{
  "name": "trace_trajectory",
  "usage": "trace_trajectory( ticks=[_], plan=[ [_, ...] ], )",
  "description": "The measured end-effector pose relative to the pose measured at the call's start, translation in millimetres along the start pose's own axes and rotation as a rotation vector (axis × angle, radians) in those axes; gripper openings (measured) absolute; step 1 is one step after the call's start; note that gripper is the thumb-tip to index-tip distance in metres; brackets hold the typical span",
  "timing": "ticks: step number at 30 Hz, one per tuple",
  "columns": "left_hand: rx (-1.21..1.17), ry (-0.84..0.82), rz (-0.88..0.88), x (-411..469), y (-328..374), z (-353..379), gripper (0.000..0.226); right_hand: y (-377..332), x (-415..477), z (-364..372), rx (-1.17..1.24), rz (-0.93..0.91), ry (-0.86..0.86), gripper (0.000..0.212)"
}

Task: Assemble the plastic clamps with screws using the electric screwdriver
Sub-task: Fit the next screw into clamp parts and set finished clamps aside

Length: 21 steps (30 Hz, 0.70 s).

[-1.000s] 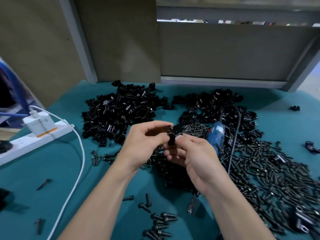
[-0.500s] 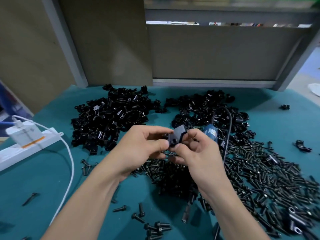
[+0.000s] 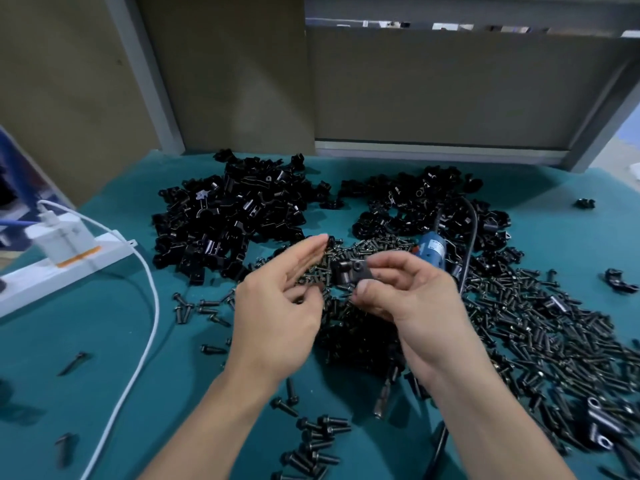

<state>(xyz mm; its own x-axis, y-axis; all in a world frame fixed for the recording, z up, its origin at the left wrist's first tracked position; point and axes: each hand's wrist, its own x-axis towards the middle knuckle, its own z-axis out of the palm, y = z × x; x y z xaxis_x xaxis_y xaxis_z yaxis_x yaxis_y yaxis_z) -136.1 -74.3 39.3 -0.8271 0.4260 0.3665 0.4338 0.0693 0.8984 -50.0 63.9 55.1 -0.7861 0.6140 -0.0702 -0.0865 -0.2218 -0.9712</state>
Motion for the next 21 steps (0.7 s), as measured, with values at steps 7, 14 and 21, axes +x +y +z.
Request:
trace_trajectory(
  ticks=[7, 14, 21],
  plan=[
    [-0.309, -0.390, -0.315, -3, -5, 8, 0.079, 14, -6, 8, -0.486, -0.356, 0.201, 0.040],
    [-0.573, -0.304, -0.331, 3, -10, 13, 0.028, 15, -8, 9, -0.666, -0.302, 0.103, 0.030],
    [-0.633, -0.341, -0.279, 11, -9, -3, 0.044, -1, -3, -5, -0.026, -0.081, -0.249, 0.033]
  ],
)
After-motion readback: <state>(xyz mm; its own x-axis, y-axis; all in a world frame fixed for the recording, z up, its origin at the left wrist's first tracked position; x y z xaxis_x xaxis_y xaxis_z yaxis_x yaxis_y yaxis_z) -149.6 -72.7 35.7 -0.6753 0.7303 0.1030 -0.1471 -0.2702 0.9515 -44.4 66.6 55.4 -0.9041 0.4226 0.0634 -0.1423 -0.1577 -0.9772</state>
